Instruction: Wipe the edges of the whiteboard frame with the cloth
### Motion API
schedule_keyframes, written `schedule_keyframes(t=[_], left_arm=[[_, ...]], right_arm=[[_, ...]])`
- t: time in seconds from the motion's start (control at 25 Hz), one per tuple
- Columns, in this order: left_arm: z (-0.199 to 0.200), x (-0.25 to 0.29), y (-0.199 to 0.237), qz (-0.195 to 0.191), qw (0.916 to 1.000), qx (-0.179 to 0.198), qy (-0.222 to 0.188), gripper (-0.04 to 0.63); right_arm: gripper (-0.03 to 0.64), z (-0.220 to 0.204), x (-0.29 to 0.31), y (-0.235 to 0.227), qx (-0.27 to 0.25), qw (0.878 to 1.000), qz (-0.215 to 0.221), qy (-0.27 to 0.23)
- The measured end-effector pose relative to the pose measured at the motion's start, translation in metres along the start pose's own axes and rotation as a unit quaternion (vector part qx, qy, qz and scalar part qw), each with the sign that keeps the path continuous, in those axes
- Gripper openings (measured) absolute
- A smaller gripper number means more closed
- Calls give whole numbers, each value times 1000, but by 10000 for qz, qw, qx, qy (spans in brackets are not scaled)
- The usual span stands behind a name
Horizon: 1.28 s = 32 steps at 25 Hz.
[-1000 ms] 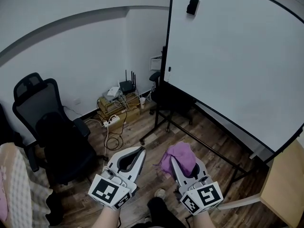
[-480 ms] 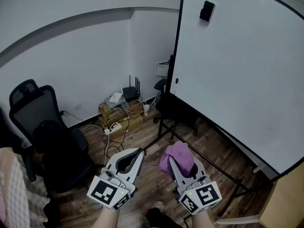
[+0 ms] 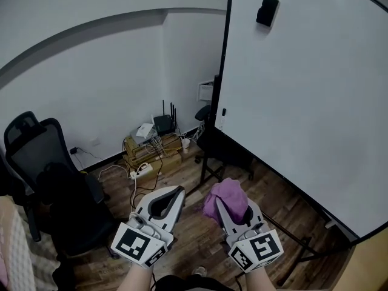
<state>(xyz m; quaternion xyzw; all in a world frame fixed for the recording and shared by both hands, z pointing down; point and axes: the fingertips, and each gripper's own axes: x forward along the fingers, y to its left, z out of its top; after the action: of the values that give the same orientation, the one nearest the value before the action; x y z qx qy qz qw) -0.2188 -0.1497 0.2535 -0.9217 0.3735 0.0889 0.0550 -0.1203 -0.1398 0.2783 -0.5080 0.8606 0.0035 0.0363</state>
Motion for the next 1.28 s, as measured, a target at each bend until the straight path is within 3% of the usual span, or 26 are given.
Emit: schedule_keyframes(t=[0.52, 0.92, 1.28], left_arm=[[-17, 57, 15, -383, 9992, -38, 49, 17], [-26, 117, 64, -1070, 9940, -214, -14, 17], [-29, 175, 120, -1760, 9840, -273, -38, 17]], right_arm=[[115, -5, 25, -46, 23, 9994, -335, 13], [115, -7, 78, -78, 10, 9948, -1020, 18], [115, 0, 140, -107, -14, 9853, -1704, -104]])
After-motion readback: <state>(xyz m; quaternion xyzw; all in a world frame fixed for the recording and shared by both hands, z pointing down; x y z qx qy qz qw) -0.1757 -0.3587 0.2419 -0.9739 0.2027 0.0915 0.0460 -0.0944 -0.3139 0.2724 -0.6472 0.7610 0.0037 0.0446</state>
